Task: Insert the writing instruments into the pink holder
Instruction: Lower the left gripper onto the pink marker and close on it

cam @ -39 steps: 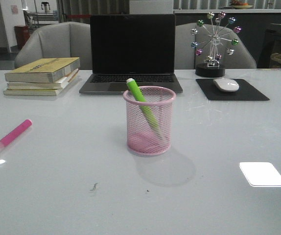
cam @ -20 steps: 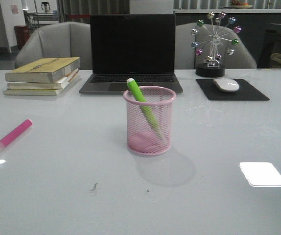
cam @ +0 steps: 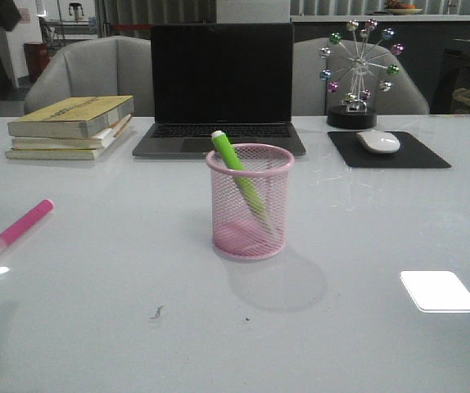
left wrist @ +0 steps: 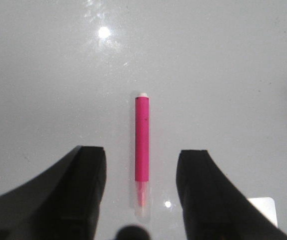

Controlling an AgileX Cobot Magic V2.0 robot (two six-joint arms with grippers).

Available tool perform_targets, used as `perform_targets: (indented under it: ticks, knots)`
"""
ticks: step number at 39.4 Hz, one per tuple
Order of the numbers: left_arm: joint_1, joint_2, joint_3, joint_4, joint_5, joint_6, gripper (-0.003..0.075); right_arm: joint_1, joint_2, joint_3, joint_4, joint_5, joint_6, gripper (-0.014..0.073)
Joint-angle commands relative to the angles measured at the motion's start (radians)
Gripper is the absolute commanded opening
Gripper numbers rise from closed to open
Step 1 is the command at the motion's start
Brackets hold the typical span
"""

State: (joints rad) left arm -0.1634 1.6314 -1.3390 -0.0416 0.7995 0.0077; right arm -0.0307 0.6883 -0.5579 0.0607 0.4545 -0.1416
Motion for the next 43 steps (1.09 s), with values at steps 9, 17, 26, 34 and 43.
perform_targets:
  ticks: [9,17,26,34,43]
  knots:
    - [-0.006,0.168,-0.18,-0.01,0.067,0.007,0.0397,-0.008,-0.004,-0.029,-0.011,-0.015,-0.012,0.0489]
    - [-0.006,0.26,-0.19,-0.01,0.111,0.007,0.0397,-0.008,-0.004,-0.029,-0.011,0.0,-0.012,0.0489]
    - [-0.006,0.32,-0.19,-0.015,0.125,0.007,0.0397,-0.008,-0.004,-0.029,-0.012,0.003,-0.012,0.0489]
    - [-0.006,0.363,-0.189,-0.019,0.132,0.007,0.0397,-0.008,-0.004,-0.029,-0.013,0.007,-0.012,0.0489]
    - [-0.006,0.394,-0.189,-0.019,0.112,0.007,0.0396,-0.008,-0.004,-0.029,-0.014,0.006,-0.012,0.0489]
